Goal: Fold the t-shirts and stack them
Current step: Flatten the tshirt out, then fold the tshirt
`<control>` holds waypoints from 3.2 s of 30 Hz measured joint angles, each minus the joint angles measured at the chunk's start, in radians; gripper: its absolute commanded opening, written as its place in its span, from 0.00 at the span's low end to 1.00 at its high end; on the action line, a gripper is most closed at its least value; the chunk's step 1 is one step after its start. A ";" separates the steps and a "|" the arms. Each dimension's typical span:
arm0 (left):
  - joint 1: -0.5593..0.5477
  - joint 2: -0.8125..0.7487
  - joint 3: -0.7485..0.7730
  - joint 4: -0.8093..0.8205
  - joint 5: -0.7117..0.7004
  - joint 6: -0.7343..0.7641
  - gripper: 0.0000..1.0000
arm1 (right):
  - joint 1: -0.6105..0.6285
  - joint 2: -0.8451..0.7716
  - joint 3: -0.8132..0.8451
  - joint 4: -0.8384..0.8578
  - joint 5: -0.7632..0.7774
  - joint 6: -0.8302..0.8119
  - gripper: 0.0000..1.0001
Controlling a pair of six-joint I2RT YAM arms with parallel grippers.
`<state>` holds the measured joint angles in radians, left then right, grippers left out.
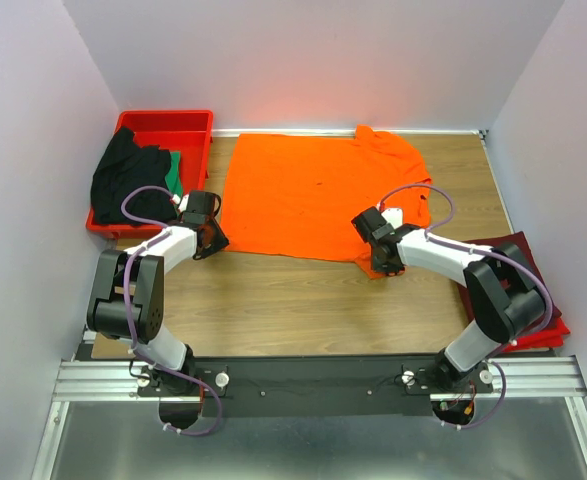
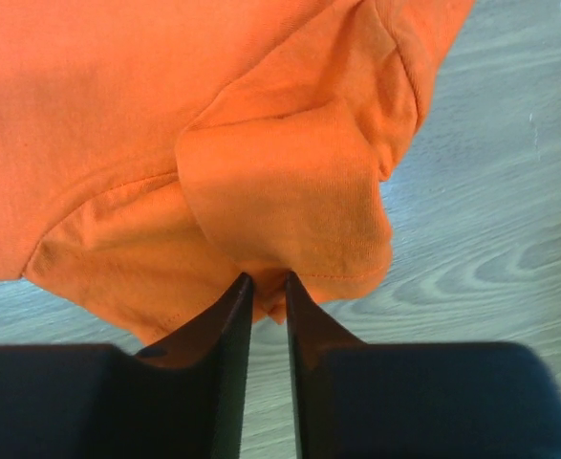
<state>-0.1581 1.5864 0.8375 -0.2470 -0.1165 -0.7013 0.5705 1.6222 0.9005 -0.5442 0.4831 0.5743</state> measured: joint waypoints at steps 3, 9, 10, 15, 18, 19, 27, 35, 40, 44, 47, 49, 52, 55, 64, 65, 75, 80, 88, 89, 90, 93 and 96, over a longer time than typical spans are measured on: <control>0.000 0.000 0.000 0.001 0.001 0.002 0.42 | 0.000 0.000 -0.001 0.000 -0.001 0.010 0.15; 0.002 0.000 0.000 0.002 0.002 0.002 0.42 | 0.000 -0.024 -0.002 -0.011 -0.009 0.021 0.09; 0.002 0.000 0.000 0.002 0.002 0.002 0.42 | 0.000 -0.037 -0.002 -0.017 -0.010 0.022 0.09; 0.011 0.000 -0.002 0.002 0.006 0.003 0.41 | 0.000 -0.115 -0.002 -0.050 -0.029 0.037 0.09; 0.015 0.000 -0.002 0.006 0.010 0.003 0.42 | 0.000 -0.158 -0.002 -0.066 -0.047 0.051 0.10; 0.015 0.000 -0.002 0.006 0.012 0.003 0.41 | 0.000 -0.174 -0.002 -0.071 -0.053 0.056 0.10; 0.021 0.000 -0.003 0.007 0.026 0.007 0.41 | 0.000 -0.217 -0.025 -0.084 -0.137 0.100 0.13; 0.026 0.000 -0.004 0.011 0.039 0.016 0.42 | 0.000 -0.265 -0.089 -0.094 -0.198 0.141 0.21; 0.028 0.000 -0.004 0.013 0.047 0.021 0.42 | 0.000 -0.275 -0.121 -0.095 -0.207 0.172 0.10; 0.028 0.000 -0.006 0.016 0.051 0.022 0.43 | 0.000 -0.275 -0.129 -0.096 -0.207 0.186 0.20; 0.030 0.000 -0.007 0.021 0.055 0.023 0.44 | 0.000 -0.274 -0.129 -0.094 -0.206 0.182 0.33; 0.032 0.000 -0.007 0.023 0.058 0.023 0.45 | 0.000 -0.264 -0.121 -0.093 -0.206 0.174 0.39; 0.032 0.000 -0.007 0.026 0.058 0.024 0.48 | 0.000 -0.225 -0.098 -0.078 -0.207 0.152 0.40; 0.032 0.000 -0.007 0.028 0.058 0.023 0.49 | 0.001 -0.197 -0.091 -0.064 -0.207 0.138 0.40; 0.040 0.003 0.002 0.006 0.018 0.018 0.40 | 0.005 -0.180 -0.091 -0.052 -0.206 0.109 0.41; 0.040 0.003 0.002 0.005 0.014 0.017 0.39 | 0.005 -0.180 -0.091 -0.051 -0.207 0.106 0.41; 0.040 0.008 0.002 0.002 -0.007 0.013 0.15 | 0.005 -0.173 -0.100 -0.024 -0.207 0.094 0.43; 0.041 0.013 0.002 0.006 -0.005 0.016 0.00 | 0.005 -0.146 -0.101 -0.016 -0.207 0.089 0.35; 0.041 0.013 0.002 0.006 -0.003 0.023 0.00 | 0.005 -0.155 -0.126 -0.003 -0.204 0.100 0.17; 0.041 0.013 0.002 0.006 -0.003 0.024 0.00 | 0.005 -0.161 -0.130 -0.002 -0.204 0.104 0.15; 0.041 0.013 0.003 0.006 -0.003 0.024 0.00 | 0.005 -0.164 -0.133 -0.002 -0.204 0.106 0.14; 0.041 0.013 0.004 0.004 -0.003 0.028 0.00 | 0.005 -0.193 -0.158 0.000 -0.204 0.127 0.08; 0.041 0.013 0.006 -0.003 -0.003 0.034 0.00 | 0.005 -0.235 -0.182 -0.002 -0.204 0.148 0.07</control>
<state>-0.1169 1.5990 0.8433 -0.2497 -0.1200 -0.6670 0.5755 1.3872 0.7185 -0.5461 0.2787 0.7219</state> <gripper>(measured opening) 0.004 0.079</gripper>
